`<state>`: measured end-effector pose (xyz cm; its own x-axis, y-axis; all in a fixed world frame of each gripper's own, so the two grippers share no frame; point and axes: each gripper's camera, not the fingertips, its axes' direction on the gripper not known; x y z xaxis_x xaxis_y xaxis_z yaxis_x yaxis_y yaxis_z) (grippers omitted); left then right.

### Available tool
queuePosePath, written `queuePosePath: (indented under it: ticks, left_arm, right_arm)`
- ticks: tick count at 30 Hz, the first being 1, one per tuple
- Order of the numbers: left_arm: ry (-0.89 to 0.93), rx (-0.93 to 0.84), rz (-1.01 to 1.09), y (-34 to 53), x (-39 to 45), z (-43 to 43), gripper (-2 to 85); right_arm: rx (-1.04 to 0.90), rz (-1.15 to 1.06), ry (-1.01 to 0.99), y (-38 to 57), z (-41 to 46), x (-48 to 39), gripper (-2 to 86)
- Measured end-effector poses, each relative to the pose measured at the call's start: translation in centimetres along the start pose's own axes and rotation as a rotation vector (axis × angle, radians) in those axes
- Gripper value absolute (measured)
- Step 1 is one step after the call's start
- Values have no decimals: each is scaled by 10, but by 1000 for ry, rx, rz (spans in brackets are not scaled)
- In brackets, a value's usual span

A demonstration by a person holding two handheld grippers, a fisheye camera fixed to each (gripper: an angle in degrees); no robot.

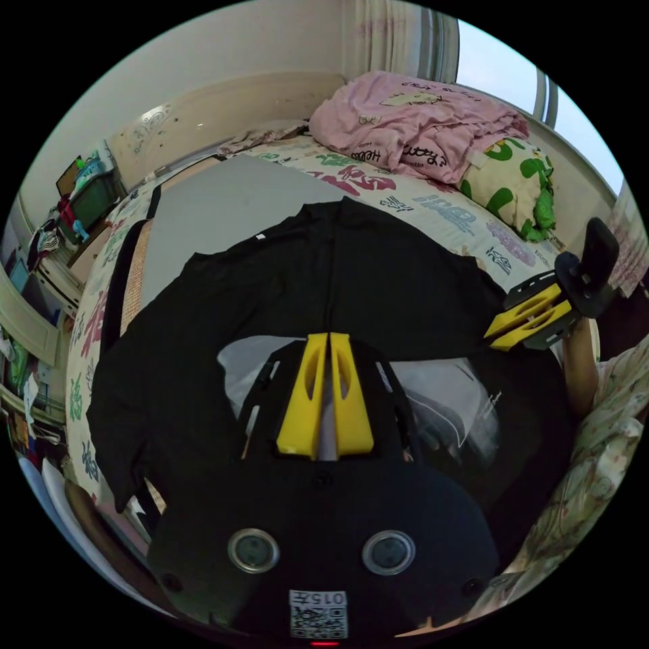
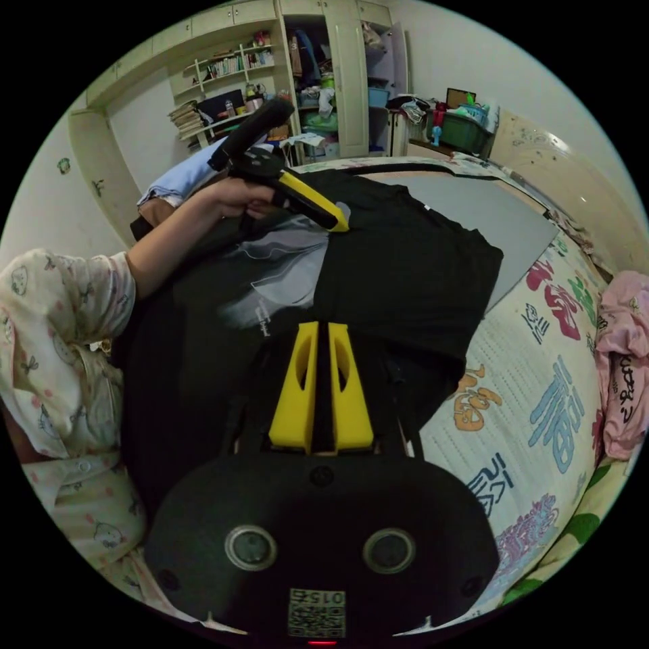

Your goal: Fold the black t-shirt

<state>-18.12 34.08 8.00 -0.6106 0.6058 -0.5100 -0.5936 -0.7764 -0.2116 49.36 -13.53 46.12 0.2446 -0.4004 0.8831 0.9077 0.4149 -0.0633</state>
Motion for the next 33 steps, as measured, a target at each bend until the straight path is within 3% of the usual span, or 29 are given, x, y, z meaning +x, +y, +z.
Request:
queuePosePath:
  ticks: [11, 16, 21, 26, 30, 33]
  left_arm:
    - [78, 19, -49, 28, -38, -31, 5]
    - [15, 39, -46, 46, -48, -62, 12]
    - [-46, 317, -222, 91, -90, -183, 25]
    - [-211, 363, -386, 164, -150, -276, 56]
    - [-374, 381, -551, 253, -189, -289, 75]
    - [-402, 386, -518, 272, -189, -280, 79]
  right_arm:
    - [26, 42, -85, 69, 29, 92, 22]
    - [27, 49, -101, 91, 50, 122, 23]
    - [-4, 66, -73, 110, 69, 144, 40]
    - [78, 152, 124, 129, 24, 133, 64]
    - [240, 122, 189, 92, 16, 121, 60]
    - [292, 4, 151, 9, 56, 118, 73]
